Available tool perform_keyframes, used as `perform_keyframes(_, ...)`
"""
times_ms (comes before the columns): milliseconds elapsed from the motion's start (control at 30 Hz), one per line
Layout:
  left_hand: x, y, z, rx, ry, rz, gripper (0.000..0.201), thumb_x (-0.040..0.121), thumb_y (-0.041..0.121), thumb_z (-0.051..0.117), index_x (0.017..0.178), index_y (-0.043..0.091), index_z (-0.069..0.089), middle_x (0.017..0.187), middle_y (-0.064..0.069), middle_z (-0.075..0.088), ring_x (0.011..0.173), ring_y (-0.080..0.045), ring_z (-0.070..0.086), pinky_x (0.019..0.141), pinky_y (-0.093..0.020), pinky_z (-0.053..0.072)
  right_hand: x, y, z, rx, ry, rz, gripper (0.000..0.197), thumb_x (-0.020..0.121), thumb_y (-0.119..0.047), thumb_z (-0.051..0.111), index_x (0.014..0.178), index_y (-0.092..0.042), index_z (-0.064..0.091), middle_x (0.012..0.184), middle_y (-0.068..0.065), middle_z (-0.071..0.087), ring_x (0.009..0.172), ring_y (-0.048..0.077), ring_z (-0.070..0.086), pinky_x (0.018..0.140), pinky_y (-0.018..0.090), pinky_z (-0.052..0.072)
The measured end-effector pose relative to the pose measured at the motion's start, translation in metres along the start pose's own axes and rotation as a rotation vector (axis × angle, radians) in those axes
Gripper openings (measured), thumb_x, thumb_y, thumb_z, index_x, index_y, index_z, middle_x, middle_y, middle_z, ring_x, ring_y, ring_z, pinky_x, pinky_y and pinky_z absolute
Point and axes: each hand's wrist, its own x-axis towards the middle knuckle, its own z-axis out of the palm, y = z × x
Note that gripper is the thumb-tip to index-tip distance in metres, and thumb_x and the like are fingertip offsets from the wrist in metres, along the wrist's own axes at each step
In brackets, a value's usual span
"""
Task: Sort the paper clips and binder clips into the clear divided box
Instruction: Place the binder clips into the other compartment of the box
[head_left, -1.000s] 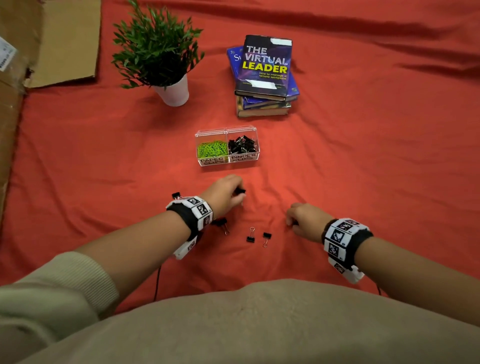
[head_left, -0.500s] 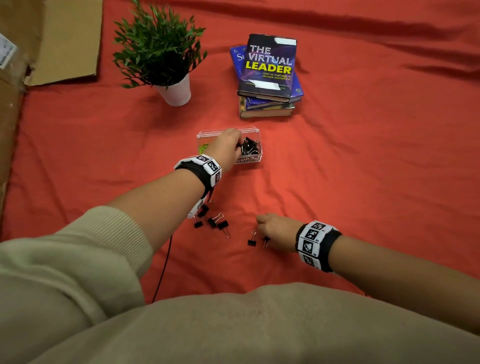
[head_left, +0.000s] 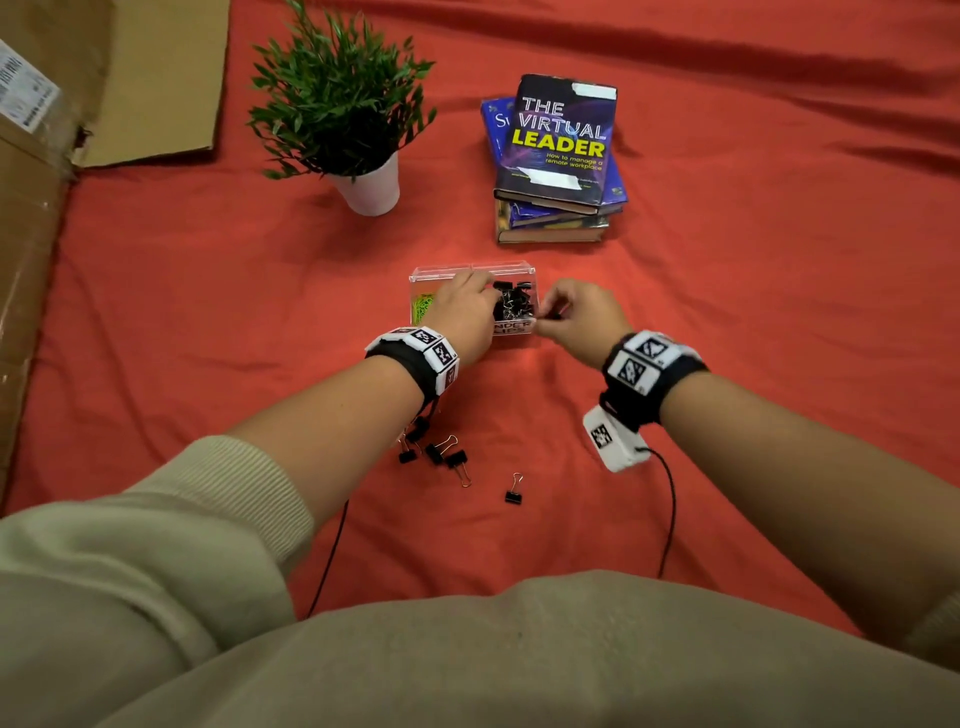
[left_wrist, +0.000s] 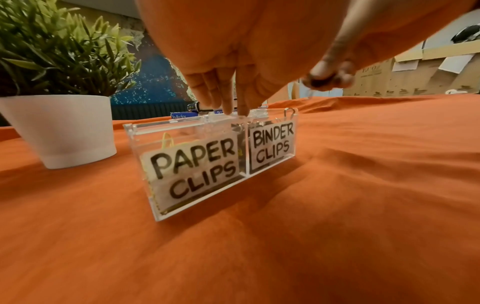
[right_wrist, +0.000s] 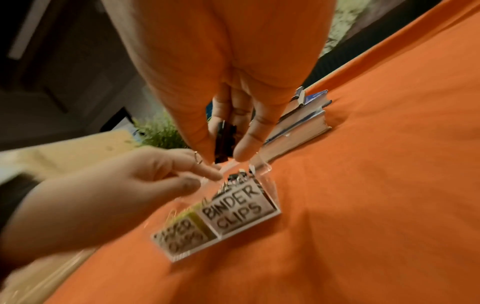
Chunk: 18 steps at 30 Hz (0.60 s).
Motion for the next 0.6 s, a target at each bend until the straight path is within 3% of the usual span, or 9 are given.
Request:
perform_keyframes(67, -0.007, 0.0, -0.002, -0.011, 0.042, -0.003, 0.038, 0.087, 0.009, 0.048, 0.123, 0.006, 0.06, 0.136, -0.007, 0.049, 0.13, -0.028, 0.039, 0.104, -0.039, 0.033, 0.022, -0.01, 0.003, 0.082, 0.03, 0.056, 0.023, 0.07, -0.013, 0.075, 0.065, -0.023, 0.055, 0.064, -0.003, 0.06, 0.058, 0.013, 0.055, 0.062, 0.027, 0.047)
perform_keyframes(133, -0.019, -0.002, -0.003, -0.056, 0.091, -0.032, 0.037, 0.085, 0.009, 0.05, 0.12, 0.008, 0.061, 0.131, -0.008, 0.052, 0.125, -0.03, 0.042, 0.099, -0.041, 0.036, 0.038, -0.019, 0.011, 0.088, 0.01, 0.067, 0.025, 0.07, -0.013, 0.075, 0.063, -0.023, 0.053, 0.063, -0.002, 0.059, 0.057, 0.016, 0.055, 0.062, 0.031, 0.048)
perform_keyframes(233, -0.043, -0.012, 0.001, -0.129, 0.124, -0.015, 0.029, 0.08, 0.009, 0.053, 0.107, 0.007, 0.064, 0.115, -0.012, 0.057, 0.11, -0.034, 0.049, 0.093, -0.043, 0.043, 0.048, -0.025, 0.025, -0.097, -0.026, 0.017, 0.01, 0.075, -0.015, 0.073, 0.079, -0.014, 0.064, 0.08, 0.005, 0.065, 0.072, 0.018, 0.056, 0.066, 0.028, 0.043)
perform_keyframes(333, -0.072, -0.025, 0.005, -0.207, -0.045, 0.019, 0.023, 0.082, 0.013, 0.054, 0.103, 0.011, 0.062, 0.11, -0.009, 0.054, 0.103, -0.028, 0.054, 0.087, -0.039, 0.048, 0.046, -0.026, 0.029, -0.208, -0.015, -0.077, 0.016, 0.078, -0.017, 0.07, 0.091, -0.009, 0.065, 0.097, 0.01, 0.065, 0.089, 0.024, 0.058, 0.075, 0.026, 0.04)
perform_keyframes(400, -0.093, -0.031, 0.006, -0.194, -0.168, 0.055, 0.021, 0.082, 0.017, 0.055, 0.101, 0.016, 0.063, 0.105, -0.005, 0.055, 0.098, -0.025, 0.057, 0.082, -0.036, 0.05, 0.032, -0.028, 0.03, -0.239, -0.04, -0.179, 0.015, 0.079, -0.016, 0.068, 0.092, -0.01, 0.064, 0.1, 0.01, 0.061, 0.091, 0.023, 0.057, 0.08, 0.027, 0.042)
perform_keyframes(467, -0.112, -0.034, 0.011, -0.165, -0.27, 0.09, 0.023, 0.08, 0.02, 0.057, 0.102, 0.018, 0.062, 0.104, -0.003, 0.056, 0.099, -0.023, 0.058, 0.079, -0.035, 0.051, 0.006, -0.029, 0.038, -0.308, -0.196, -0.289, 0.013, 0.078, -0.013, 0.063, 0.091, -0.014, 0.064, 0.099, 0.007, 0.061, 0.089, 0.021, 0.057, 0.084, 0.032, 0.048)
perform_keyframes(600, -0.133, -0.034, 0.022, -0.121, -0.389, 0.129, 0.03, 0.076, 0.026, 0.06, 0.105, 0.018, 0.06, 0.105, -0.003, 0.053, 0.102, -0.023, 0.055, 0.081, -0.038, 0.051, -0.063, -0.015, 0.064, -0.544, -0.736, -0.394, 0.017, 0.074, -0.012, 0.06, 0.09, -0.011, 0.065, 0.096, 0.008, 0.065, 0.088, 0.027, 0.06, 0.078, 0.039, 0.05)
